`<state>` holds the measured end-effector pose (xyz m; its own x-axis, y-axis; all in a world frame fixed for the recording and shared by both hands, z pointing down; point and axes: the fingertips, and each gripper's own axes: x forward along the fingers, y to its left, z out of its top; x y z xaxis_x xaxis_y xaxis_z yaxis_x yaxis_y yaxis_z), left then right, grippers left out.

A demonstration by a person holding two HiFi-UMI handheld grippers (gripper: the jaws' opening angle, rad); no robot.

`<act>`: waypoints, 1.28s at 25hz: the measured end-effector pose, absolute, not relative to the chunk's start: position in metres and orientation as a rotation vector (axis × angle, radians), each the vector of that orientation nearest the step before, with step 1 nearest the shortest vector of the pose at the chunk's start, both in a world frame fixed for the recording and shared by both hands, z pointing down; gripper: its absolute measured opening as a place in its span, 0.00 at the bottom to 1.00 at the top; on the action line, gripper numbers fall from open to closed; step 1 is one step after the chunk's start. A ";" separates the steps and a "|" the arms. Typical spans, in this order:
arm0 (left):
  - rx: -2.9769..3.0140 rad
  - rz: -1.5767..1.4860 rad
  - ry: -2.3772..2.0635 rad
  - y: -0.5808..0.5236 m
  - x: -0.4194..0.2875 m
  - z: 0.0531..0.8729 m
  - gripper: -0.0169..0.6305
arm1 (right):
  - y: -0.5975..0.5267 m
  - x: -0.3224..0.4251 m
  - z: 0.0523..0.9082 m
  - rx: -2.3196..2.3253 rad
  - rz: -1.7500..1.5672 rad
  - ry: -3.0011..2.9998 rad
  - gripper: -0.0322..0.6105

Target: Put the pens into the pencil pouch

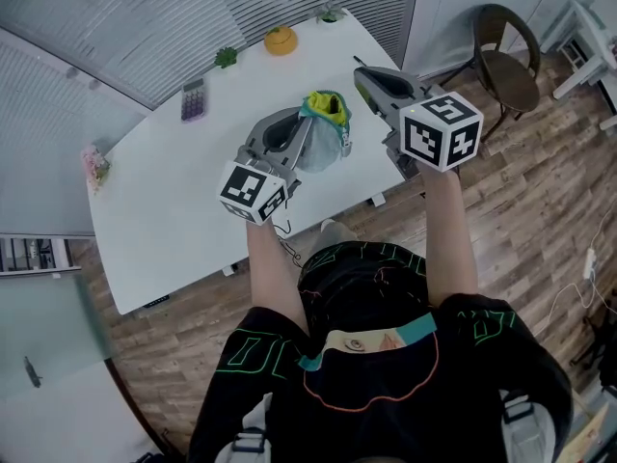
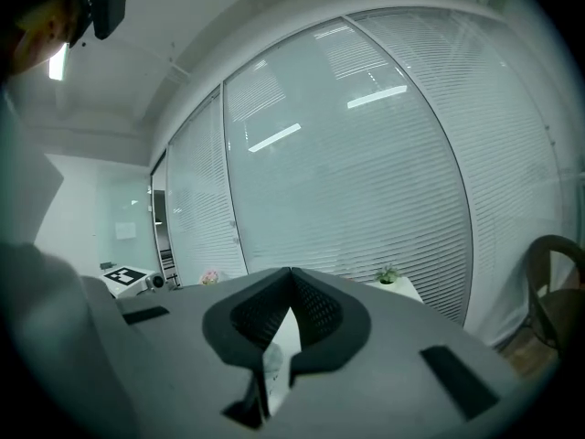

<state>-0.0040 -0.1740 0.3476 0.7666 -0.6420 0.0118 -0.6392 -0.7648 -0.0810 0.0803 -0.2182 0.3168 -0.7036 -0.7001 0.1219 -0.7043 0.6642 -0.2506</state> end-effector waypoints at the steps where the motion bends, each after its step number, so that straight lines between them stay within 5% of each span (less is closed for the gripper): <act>1: -2.889 -0.064 1.039 -0.174 -0.003 0.349 0.03 | -0.220 0.084 0.319 1.221 0.450 -2.845 0.05; 32: -3.099 -0.143 0.949 -0.269 -0.002 0.416 0.03 | -0.367 0.121 0.428 1.251 0.535 -2.310 0.05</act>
